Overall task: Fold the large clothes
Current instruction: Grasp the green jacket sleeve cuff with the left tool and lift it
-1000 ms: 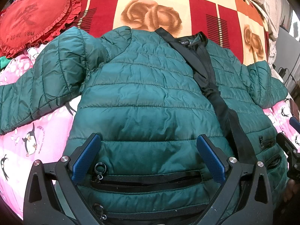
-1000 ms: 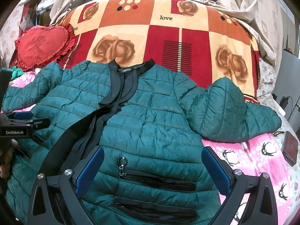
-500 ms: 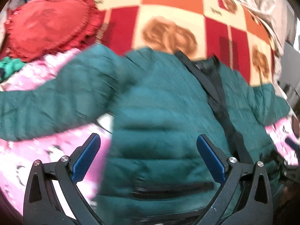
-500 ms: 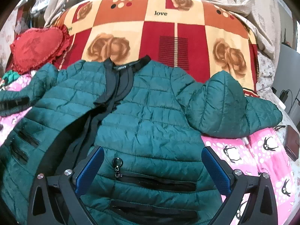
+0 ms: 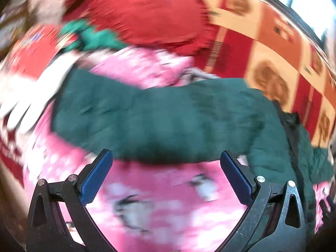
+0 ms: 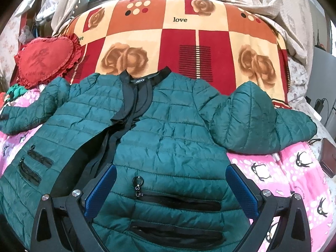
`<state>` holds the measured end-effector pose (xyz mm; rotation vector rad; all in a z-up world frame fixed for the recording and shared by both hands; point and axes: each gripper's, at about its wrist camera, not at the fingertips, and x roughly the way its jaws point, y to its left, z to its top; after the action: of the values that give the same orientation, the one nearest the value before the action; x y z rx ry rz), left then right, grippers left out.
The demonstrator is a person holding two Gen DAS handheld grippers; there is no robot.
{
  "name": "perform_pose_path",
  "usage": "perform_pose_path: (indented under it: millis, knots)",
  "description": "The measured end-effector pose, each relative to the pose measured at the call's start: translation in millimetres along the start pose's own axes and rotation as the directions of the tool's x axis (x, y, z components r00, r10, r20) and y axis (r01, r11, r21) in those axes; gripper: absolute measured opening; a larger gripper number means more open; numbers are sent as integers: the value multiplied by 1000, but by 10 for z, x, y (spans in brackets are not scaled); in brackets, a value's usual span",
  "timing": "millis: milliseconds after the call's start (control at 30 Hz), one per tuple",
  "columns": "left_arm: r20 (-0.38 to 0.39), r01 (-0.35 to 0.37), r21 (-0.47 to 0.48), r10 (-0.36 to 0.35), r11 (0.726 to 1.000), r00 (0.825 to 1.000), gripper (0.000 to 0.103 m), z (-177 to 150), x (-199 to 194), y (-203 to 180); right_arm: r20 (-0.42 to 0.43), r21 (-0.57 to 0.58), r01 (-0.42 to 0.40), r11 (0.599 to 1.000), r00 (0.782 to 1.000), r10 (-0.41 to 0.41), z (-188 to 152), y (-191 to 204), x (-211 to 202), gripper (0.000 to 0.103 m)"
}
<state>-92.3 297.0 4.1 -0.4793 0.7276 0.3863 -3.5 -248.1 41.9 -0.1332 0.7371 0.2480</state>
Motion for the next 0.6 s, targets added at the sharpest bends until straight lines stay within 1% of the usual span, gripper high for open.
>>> perform_pose_path:
  millis: [100, 200, 233, 300, 433, 500, 533, 567, 600]
  knots:
    - [13, -5, -124, 7, 992, 1000, 102, -119, 47, 514, -8, -10, -1, 1000, 1000, 1, 0, 43, 28, 103]
    - [26, 5, -218, 1, 976, 1000, 102, -148, 154, 819, -18, -31, 2, 1000, 1000, -3, -3, 100, 62, 103]
    - [47, 27, -243, -16, 970, 999, 101, -135, 177, 903, -23, -39, 4, 999, 1000, -5, -9, 117, 75, 103]
    - [79, 61, -253, -42, 966, 996, 101, -85, 213, 918, -29, -50, 6, 999, 1000, -8, -19, 131, 93, 103]
    - [118, 63, -236, -35, 970, 992, 101, 49, 319, 779, -44, -57, 14, 998, 999, -16, -28, 133, 145, 103]
    - [155, 90, -250, -52, 964, 987, 101, 122, 342, 775, -50, -60, 14, 998, 999, -17, -29, 139, 168, 103]
    - [176, 101, -248, -58, 963, 983, 98, 160, 342, 755, -51, -63, 14, 998, 999, -17, -28, 148, 174, 103]
    - [188, 98, -240, -53, 966, 981, 84, 199, 341, 745, -53, -68, 14, 998, 998, -17, -31, 158, 181, 103]
    - [187, 89, -226, -47, 970, 981, 76, 257, 357, 705, -54, -73, 14, 997, 998, -18, -34, 168, 188, 103]
